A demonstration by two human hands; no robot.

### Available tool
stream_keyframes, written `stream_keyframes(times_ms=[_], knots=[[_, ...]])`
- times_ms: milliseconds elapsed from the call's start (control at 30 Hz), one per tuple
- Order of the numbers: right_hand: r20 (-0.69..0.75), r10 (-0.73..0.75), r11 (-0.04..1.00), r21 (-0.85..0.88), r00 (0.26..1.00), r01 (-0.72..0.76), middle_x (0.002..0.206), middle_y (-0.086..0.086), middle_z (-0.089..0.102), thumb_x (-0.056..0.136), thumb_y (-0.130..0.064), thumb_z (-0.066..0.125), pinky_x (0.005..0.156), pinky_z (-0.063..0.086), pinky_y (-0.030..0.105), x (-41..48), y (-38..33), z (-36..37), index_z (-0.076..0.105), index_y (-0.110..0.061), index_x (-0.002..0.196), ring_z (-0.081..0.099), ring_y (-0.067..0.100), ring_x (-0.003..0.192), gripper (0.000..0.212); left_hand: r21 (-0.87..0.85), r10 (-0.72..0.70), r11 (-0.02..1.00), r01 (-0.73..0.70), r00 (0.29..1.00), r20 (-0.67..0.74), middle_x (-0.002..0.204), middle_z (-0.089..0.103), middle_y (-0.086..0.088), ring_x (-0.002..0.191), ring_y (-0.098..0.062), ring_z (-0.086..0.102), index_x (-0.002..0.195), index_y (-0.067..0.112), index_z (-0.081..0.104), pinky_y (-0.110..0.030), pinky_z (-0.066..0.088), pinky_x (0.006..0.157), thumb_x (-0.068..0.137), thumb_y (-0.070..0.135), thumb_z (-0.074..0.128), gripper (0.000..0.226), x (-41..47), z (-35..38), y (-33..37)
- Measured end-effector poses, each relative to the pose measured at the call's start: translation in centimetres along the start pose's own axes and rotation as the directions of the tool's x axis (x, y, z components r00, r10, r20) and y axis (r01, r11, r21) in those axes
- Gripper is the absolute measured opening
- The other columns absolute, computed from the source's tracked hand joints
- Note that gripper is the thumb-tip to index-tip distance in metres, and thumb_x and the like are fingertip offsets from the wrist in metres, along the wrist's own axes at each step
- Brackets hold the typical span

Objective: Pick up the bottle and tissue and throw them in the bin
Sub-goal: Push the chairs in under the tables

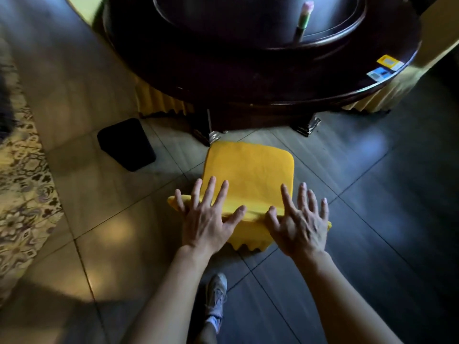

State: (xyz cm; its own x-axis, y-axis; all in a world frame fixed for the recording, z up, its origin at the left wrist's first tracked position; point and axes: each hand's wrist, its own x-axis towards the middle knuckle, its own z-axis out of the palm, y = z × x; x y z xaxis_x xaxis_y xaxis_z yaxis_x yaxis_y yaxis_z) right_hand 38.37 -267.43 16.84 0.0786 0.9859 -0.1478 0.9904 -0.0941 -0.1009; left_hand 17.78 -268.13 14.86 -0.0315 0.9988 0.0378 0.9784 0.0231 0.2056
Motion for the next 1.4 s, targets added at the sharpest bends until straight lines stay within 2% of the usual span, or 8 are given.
stream_keyframes(times_ms=[200,333,533,667,867,1067,1200,1400], knots=[[-0.063,0.003,1.0,-0.018,0.998,-0.004,0.168,0.016,0.016,0.089,-0.065,0.012,0.125,0.003,0.058,5.2,0.2,-0.5,0.018,-0.033,0.161,0.021,0.032,0.155,0.079,0.006,0.0,1.0,0.0,1.0,0.01,0.168,0.022,0.0,0.155,-0.028,0.015,0.158,0.039,0.025,-0.068,-0.002,0.117,0.089,0.082,0.011,0.082,5.0,0.3,1.0],[-0.108,0.017,1.0,0.003,0.994,-0.016,0.166,0.017,0.024,0.09,-0.059,0.023,0.125,0.005,0.057,9.4,0.8,-0.8,0.023,-0.031,0.16,0.027,0.032,0.153,0.076,0.012,0.006,1.0,-0.006,1.0,-0.011,0.168,0.022,-0.001,0.155,-0.03,0.015,0.158,0.038,0.027,-0.068,-0.001,0.117,0.091,0.081,0.012,0.081,9.0,1.0,2.1],[-0.15,0.011,1.0,0.021,0.989,-0.008,0.161,0.017,0.036,0.088,-0.053,0.031,0.125,0.009,0.057,16.2,1.0,-1.8,0.035,-0.027,0.156,0.037,0.032,0.148,0.073,0.014,0.007,1.0,-0.006,0.999,-0.05,0.166,0.029,-0.001,0.154,-0.03,0.017,0.154,0.037,0.036,-0.068,-0.001,0.117,0.091,0.081,0.011,0.081,16.0,1.9,3.2],[-0.167,-0.011,1.0,0.015,0.986,0.014,0.162,0.017,0.035,0.09,-0.054,0.031,0.125,0.008,0.057,21.4,1.4,-2.6,0.036,-0.025,0.156,0.037,0.033,0.147,0.073,0.019,0.005,1.0,-0.003,0.996,-0.084,0.164,0.034,-0.001,0.153,-0.031,0.022,0.15,0.037,0.044,-0.066,-0.002,0.117,0.093,0.078,0.019,0.074,20.9,2.1,4.3],[-0.175,-0.012,1.0,0.025,0.984,0.017,0.163,0.017,0.032,0.089,-0.056,0.029,0.125,0.006,0.057,29.4,1.6,-4.2,0.035,-0.024,0.156,0.034,0.032,0.149,0.075,0.006,-0.011,1.0,0.011,0.998,-0.065,0.165,0.031,-0.001,0.154,-0.03,0.017,0.149,0.036,0.046,-0.068,-0.001,0.117,0.094,0.077,0.019,0.074,29.0,2.2,5.7],[-0.236,-0.027,0.998,0.043,0.971,0.039,0.159,0.017,0.04,0.088,-0.052,0.039,0.125,0.009,0.056,36.6,2.8,-5.1,0.045,-0.022,0.151,0.04,0.033,0.145,0.07,-0.029,-0.032,0.999,0.031,0.998,-0.058,0.165,0.031,-0.002,0.154,-0.03,0.016,0.145,0.036,0.051,-0.069,0.001,0.117,0.093,0.076,0.018,0.074,35.5,2.9,7.9],[-0.293,-0.033,0.996,0.064,0.956,0.055,0.156,0.015,0.047,0.086,-0.049,0.041,0.125,0.011,0.055,40.2,3.6,-5.4,0.05,-0.021,0.148,0.046,0.033,0.14,0.069,-0.015,-0.037,0.999,0.036,0.996,-0.076,0.163,0.037,-0.002,0.153,-0.031,0.021,0.142,0.034,0.056,-0.07,0.006,0.116,0.093,0.076,0.019,0.074,38.6,3.5,9.0],[-0.374,-0.086,0.99,0.068,0.923,0.12,0.147,0.013,0.057,0.085,-0.045,0.044,0.123,0.019,0.055,41.9,6.2,-5.3,0.061,-0.018,0.14,0.056,0.032,0.132,0.063,-0.006,-0.055,0.998,0.055,0.993,-0.104,0.158,0.044,-0.002,0.151,-0.031,0.027,0.138,0.033,0.06,-0.071,0.011,0.113,0.094,0.075,0.024,0.071,38.8,4.4,11.4]])
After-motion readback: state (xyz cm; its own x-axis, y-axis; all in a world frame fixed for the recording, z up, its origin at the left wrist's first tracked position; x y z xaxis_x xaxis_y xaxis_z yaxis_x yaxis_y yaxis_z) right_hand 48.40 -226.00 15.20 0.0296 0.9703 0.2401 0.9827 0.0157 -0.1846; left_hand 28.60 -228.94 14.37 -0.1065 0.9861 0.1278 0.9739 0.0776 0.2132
